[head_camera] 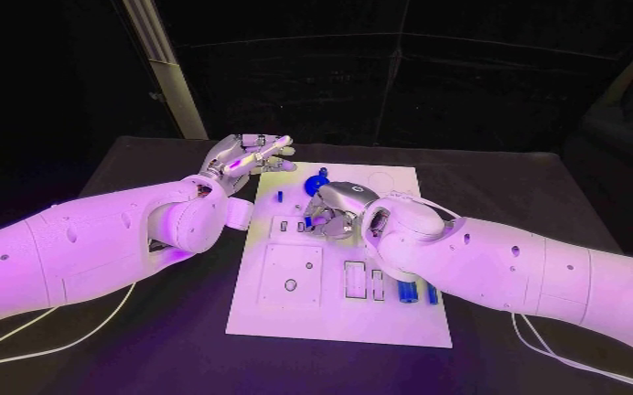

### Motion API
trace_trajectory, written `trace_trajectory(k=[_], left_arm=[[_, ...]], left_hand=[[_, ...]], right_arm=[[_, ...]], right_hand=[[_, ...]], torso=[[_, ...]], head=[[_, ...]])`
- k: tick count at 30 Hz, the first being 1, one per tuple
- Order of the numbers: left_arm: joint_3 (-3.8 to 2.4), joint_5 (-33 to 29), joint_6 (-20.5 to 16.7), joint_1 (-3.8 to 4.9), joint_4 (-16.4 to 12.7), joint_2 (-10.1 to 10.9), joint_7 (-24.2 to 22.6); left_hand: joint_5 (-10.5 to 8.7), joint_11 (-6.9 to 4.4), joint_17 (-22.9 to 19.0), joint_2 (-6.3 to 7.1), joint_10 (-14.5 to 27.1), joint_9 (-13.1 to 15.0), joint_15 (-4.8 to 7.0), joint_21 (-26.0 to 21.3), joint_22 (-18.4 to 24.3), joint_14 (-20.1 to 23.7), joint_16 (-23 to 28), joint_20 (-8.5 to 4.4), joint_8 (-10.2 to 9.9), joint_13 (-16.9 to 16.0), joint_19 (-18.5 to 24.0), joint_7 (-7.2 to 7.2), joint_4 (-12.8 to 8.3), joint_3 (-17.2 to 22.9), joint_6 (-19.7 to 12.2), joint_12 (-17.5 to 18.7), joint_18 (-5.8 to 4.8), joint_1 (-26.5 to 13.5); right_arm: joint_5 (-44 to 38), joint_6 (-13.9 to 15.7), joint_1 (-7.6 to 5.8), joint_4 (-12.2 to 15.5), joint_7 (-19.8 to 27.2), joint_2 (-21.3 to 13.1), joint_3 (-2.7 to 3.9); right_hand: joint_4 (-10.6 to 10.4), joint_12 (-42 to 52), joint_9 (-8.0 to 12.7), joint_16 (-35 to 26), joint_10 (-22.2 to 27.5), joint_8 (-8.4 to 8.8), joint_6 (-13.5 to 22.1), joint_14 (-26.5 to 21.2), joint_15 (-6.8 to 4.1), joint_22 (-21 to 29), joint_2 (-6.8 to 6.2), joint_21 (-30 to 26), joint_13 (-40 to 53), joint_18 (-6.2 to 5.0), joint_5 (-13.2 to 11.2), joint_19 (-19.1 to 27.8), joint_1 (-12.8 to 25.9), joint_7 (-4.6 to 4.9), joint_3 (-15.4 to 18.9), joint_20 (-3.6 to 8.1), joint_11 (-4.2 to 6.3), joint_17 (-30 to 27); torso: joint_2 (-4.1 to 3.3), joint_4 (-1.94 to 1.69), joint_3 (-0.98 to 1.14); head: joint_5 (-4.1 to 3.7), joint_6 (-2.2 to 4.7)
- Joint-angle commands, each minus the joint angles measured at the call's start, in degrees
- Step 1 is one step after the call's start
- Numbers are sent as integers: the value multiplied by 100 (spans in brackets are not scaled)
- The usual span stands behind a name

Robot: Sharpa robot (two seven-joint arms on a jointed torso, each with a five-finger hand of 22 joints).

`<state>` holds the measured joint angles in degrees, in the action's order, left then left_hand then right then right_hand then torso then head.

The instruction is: Assemble the parts on the task board

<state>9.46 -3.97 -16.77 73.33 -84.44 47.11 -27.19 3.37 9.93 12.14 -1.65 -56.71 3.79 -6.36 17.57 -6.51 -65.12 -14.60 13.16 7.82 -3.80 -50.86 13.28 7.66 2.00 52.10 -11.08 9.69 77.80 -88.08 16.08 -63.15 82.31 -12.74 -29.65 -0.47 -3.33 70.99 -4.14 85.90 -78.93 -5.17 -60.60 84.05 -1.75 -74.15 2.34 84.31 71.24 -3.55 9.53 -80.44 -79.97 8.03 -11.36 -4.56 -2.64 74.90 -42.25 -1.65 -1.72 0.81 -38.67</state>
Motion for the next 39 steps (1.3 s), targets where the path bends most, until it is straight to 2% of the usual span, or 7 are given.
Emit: trace_trajectory(k=[1, 4, 13, 20, 27, 32, 39], left_arm=[[-5, 5, 79, 12, -3, -7, -52], [-5, 5, 82, 12, -3, -6, -49], [-5, 5, 87, 12, 2, -7, -46], [-5, 5, 88, 12, 3, -6, -46], [-5, 5, 87, 12, 0, -2, -45], [-5, 5, 85, 12, 0, 0, -45], [-5, 5, 85, 12, 0, 2, -44]], left_hand=[[-26, -23, 9, -8, 13, 2, -16, -33, 6, -21, 21, 4, -17, 5, -34, -30, -31, -2, 6, -8, 88, 68], [-26, -24, 11, -9, 10, 3, -16, -35, 8, -21, 25, 4, -16, 5, -36, -31, -37, 0, 9, -10, 88, 71], [-26, -24, 11, -9, 10, 3, -16, -35, 8, -21, 25, 4, -16, 5, -36, -31, -37, 0, 9, -10, 88, 71], [-26, -24, 11, -9, 10, 3, -16, -35, 8, -21, 25, 4, -16, 5, -36, -31, -37, 0, 9, -10, 88, 71], [-26, -24, 11, -9, 10, 3, -16, -35, 8, -21, 25, 4, -16, 5, -36, -31, -37, 0, 9, -10, 88, 71], [-26, -25, 13, -12, 8, 3, -15, -38, 11, -22, 28, 3, -16, 5, -38, -32, -44, 1, 11, -10, 88, 74], [-26, -25, 13, -12, 8, 3, -15, -38, 11, -22, 28, 3, -16, 5, -38, -32, -44, 1, 11, -10, 88, 74]], right_arm=[[-123, -226, 24, -30, -86, 5, -21], [-158, -281, 25, -36, -116, 7, -21], [-253, -436, 26, -43, -231, 6, -21], [-295, -549, 26, -21, -245, 9, -21], [-351, -566, 26, -10, -329, 4, -22], [-365, -501, 27, -11, -358, 2, -22], [-369, -334, 27, -6, -415, 6, -22]], right_hand=[[-2, -17, -4, -36, -22, -38, -196, 409, -28, 3, 27, -22, -1, 17, 25, 27, 11, -123, -27, 14, 72, 603], [-4, -20, -3, -36, -20, -35, -193, 409, -28, 7, 14, -24, -3, 16, 26, 29, 27, -121, -32, 14, 71, 603], [-16, -293, 31, -64, 153, 90, 11, 399, 16, 104, -183, -68, -245, -2, 52, 89, 198, -41, -85, -13, 11, 557], [-12, -352, 27, -79, 185, 116, 73, 395, 43, 133, -405, -86, -302, -9, 300, 105, 330, -11, -67, -45, -18, 536], [-47, -375, 27, -96, 193, 124, 115, 388, 54, 160, -506, -101, -328, -15, 397, 120, 441, 1, -29, -56, -29, 507], [-235, -389, 19, -111, 188, 116, 146, 384, 64, 185, -646, -118, -354, -20, 115, 133, 770, -7, 174, -69, -37, 487], [-364, -423, 22, -130, 212, 129, 249, 378, 67, 216, -747, -137, -392, -26, 40, 147, 941, -4, 403, -71, -44, 460]], torso=[[2, 3, 0], [0, 2, 0], [1, 1, 2], [3, 5, 4], [1, 2, 5], [2, 0, 3], [1, 1, 6]], head=[[3, -5], [3, -10], [7, -19], [9, -25], [5, -27], [-3, -13], [-6, -2]])
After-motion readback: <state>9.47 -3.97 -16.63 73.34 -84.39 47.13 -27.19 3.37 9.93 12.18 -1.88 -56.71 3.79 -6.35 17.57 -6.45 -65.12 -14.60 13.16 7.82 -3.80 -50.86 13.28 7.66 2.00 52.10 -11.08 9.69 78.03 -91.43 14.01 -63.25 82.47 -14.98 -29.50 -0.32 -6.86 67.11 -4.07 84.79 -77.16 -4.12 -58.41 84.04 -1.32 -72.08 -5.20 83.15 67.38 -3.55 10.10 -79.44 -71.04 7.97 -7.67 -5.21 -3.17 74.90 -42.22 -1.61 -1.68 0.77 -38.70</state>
